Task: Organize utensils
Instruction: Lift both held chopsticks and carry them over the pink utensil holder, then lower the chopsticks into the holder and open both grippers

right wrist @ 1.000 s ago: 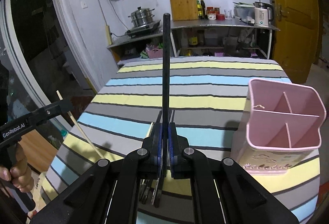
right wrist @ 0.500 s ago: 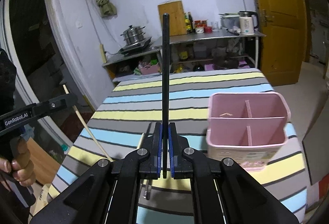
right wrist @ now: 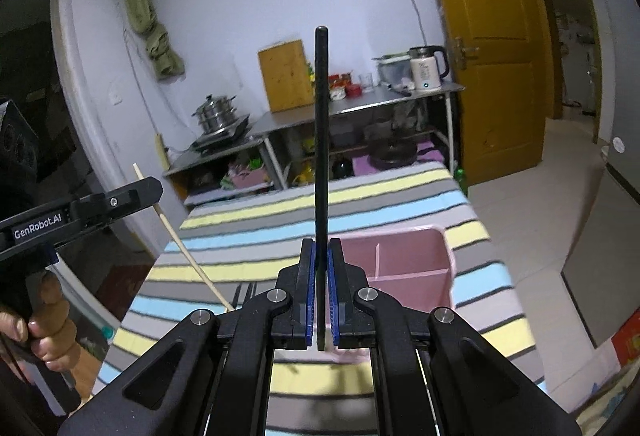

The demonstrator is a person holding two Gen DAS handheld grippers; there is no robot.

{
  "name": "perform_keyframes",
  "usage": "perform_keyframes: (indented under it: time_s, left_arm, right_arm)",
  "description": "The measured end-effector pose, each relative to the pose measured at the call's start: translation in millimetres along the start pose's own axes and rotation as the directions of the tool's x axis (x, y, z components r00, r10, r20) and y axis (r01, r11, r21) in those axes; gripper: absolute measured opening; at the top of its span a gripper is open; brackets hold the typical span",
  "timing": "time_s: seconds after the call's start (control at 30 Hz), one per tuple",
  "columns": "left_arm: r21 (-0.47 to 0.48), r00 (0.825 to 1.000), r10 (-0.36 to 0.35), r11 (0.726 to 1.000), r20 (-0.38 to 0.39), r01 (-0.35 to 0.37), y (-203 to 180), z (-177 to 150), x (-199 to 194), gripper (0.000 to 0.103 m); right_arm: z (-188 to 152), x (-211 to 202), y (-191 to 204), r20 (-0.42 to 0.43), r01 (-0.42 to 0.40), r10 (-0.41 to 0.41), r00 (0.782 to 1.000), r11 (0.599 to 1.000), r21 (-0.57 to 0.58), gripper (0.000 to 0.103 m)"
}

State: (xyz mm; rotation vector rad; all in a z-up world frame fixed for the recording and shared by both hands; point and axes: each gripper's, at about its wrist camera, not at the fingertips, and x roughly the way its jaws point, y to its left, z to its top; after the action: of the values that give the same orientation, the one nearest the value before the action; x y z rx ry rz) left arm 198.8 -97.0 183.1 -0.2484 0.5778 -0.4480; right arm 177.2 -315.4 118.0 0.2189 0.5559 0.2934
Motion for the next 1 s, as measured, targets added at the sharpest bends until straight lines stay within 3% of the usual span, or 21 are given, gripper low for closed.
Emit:
perform_keyframes:
  time_s: [0.37, 1.0]
  left_arm:
    - [-0.023, 0.999, -0.025, 0.999, 0.032, 0.025, -0.7, 17.7, 49.2, 0.005]
    - [-0.005, 0.996, -0.007, 1.0, -0.089, 0.006, 20.9, -44.5, 116.4, 0.005]
  right_arm:
    - [6.3, 22.8, -17.2, 0.007, 0.03, -0.031, 1.0, 0.999, 0.031, 0.006]
    - [-35.5, 76.9, -29.2, -0.144, 0.06, -0.051, 0.988, 0.996, 0.062, 0.006]
